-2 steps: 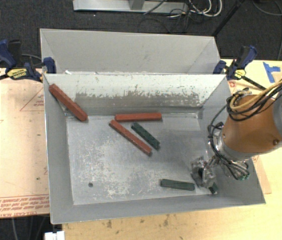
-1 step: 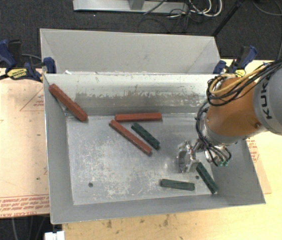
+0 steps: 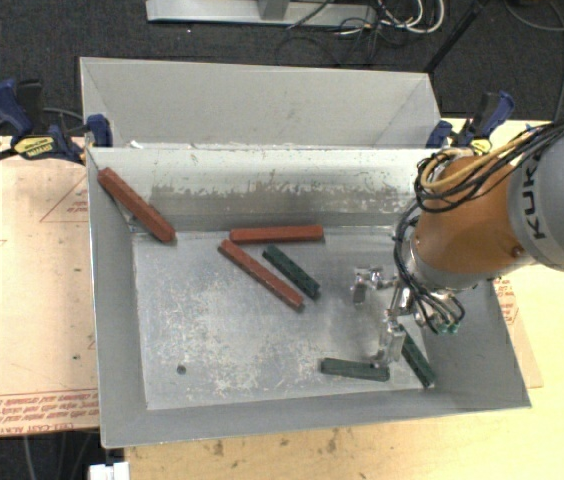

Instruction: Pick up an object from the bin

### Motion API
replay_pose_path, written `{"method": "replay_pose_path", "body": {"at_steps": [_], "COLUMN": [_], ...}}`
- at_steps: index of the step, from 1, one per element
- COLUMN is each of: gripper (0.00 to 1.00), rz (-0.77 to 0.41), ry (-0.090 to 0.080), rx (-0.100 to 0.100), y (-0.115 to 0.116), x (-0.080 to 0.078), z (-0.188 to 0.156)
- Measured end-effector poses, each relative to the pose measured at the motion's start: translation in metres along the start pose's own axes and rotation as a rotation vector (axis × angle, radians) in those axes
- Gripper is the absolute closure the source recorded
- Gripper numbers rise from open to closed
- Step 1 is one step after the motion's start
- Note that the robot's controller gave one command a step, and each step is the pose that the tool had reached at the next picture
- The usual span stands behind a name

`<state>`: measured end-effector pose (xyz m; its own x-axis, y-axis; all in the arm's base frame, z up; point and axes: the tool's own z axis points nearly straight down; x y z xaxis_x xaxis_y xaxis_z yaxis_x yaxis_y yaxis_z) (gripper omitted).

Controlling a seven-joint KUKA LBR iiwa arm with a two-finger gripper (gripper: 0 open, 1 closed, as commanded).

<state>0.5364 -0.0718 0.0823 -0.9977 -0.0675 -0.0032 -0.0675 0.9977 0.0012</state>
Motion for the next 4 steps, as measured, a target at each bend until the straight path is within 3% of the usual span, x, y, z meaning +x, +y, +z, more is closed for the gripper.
{"method": "replay_pose_path", "body": {"at_steps": [1, 2, 3, 4], "gripper": [0.0, 0.0, 0.0, 0.0], "rz": [-0.108, -0.158, -0.318, -0.377], "ry": [-0.022, -0.019, -0.021, -0.024], "rx": [0.002, 0.005, 0.006, 0.008], "y": [-0.003, 0.015, 0.031, 0.045], "x": [0.051, 0.049, 0.047, 0.047], "z": [0.008, 0.008, 0.008, 0.008]}}
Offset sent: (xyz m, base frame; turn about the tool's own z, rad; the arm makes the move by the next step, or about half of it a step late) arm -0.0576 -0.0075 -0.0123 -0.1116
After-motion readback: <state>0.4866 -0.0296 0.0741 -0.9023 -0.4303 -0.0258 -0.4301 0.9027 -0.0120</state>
